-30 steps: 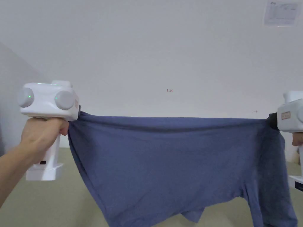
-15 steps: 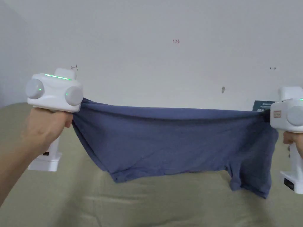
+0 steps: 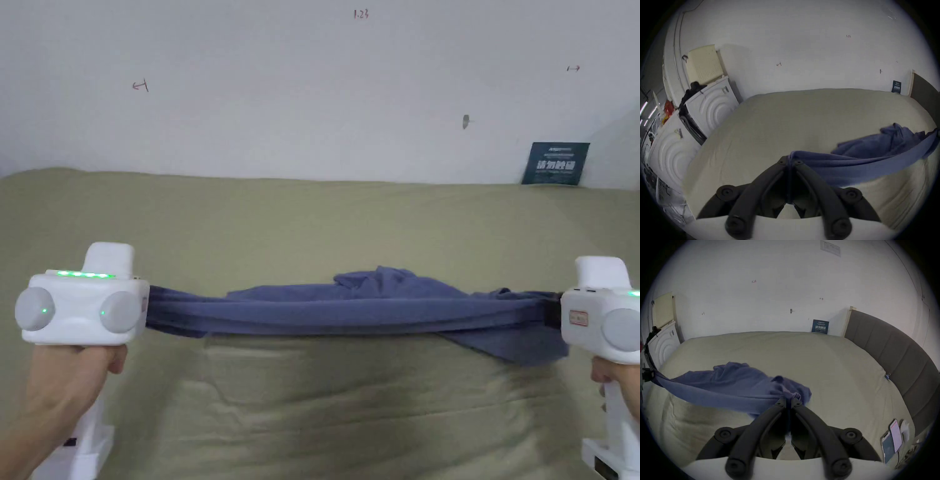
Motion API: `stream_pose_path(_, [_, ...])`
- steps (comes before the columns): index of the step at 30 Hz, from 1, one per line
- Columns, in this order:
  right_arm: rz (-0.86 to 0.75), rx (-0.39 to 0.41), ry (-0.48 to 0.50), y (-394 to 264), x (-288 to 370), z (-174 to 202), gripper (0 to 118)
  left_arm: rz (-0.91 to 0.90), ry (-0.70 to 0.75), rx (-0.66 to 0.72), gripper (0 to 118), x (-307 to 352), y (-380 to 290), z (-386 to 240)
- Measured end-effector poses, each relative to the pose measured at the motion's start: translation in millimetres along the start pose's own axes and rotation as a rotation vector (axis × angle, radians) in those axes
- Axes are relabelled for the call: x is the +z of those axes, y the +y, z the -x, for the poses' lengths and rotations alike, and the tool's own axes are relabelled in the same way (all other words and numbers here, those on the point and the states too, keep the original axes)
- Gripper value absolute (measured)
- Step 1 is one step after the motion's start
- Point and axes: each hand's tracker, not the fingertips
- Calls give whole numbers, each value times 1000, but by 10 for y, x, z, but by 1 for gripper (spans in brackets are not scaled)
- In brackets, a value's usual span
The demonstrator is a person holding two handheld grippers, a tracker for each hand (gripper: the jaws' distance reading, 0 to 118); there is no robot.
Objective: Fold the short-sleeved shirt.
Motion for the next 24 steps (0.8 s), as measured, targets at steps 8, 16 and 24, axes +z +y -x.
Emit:
stream_pose_path(8, [11, -50, 27, -760, 1117, -246, 3, 36, -88, -2, 2, 988, -792, 298])
stream_pose_path(16, [158, -27, 47, -1843, 1682, -443, 3, 165, -154, -22, 2, 1360, -1846, 453])
stream_pose_path(24, [264, -32, 51, -2085, 1320, -525, 3, 263, -185, -3, 2, 1188, -2189, 447])
